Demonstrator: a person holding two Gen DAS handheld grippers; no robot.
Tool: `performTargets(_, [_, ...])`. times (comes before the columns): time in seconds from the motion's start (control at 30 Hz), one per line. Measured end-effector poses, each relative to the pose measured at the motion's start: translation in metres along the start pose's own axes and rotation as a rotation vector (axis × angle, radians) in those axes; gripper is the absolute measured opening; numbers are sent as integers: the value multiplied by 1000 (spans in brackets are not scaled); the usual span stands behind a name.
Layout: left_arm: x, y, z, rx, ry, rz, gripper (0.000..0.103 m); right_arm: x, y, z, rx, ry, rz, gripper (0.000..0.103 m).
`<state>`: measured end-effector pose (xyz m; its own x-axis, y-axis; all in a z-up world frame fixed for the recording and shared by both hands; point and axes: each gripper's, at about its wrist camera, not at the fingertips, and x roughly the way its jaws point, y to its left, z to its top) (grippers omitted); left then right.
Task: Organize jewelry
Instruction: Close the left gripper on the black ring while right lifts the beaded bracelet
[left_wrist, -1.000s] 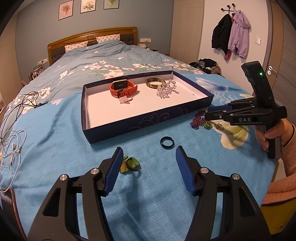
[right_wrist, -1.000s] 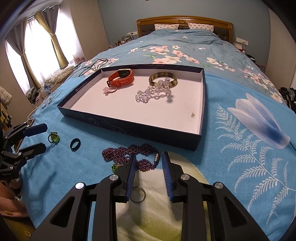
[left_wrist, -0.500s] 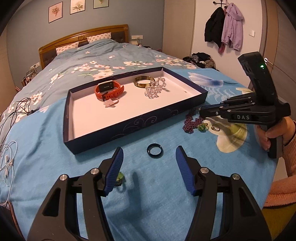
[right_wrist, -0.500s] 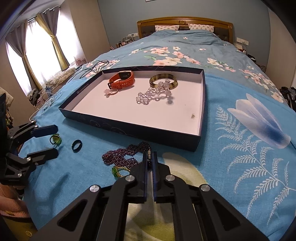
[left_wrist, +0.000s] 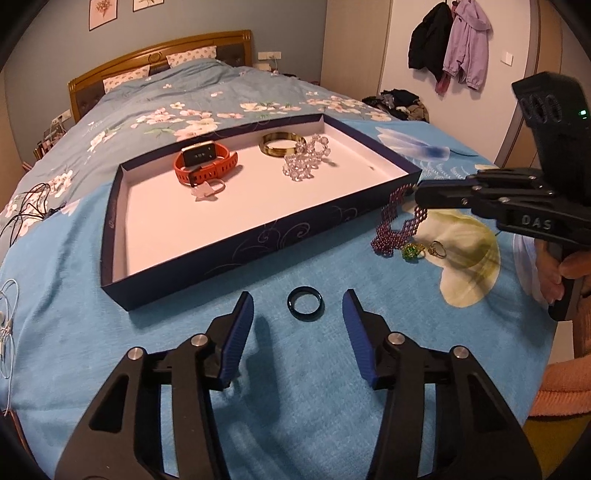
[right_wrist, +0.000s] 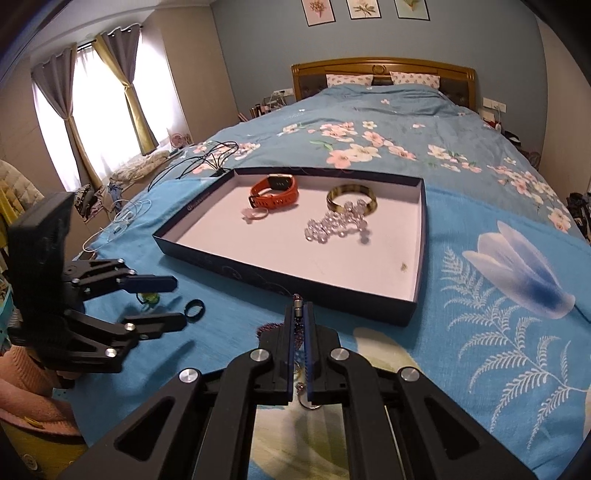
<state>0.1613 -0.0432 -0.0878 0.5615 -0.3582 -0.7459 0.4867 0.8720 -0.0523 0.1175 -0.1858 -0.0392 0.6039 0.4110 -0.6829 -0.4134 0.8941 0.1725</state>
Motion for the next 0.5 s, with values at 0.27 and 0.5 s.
performTargets(0.27, [16,1,5,-1,49,-6,38,-8,7,8,-22,-29,7,3])
performTargets(0.5, [17,-2,6,15,49,19,23,-12,11,14,-33,-48,15,3])
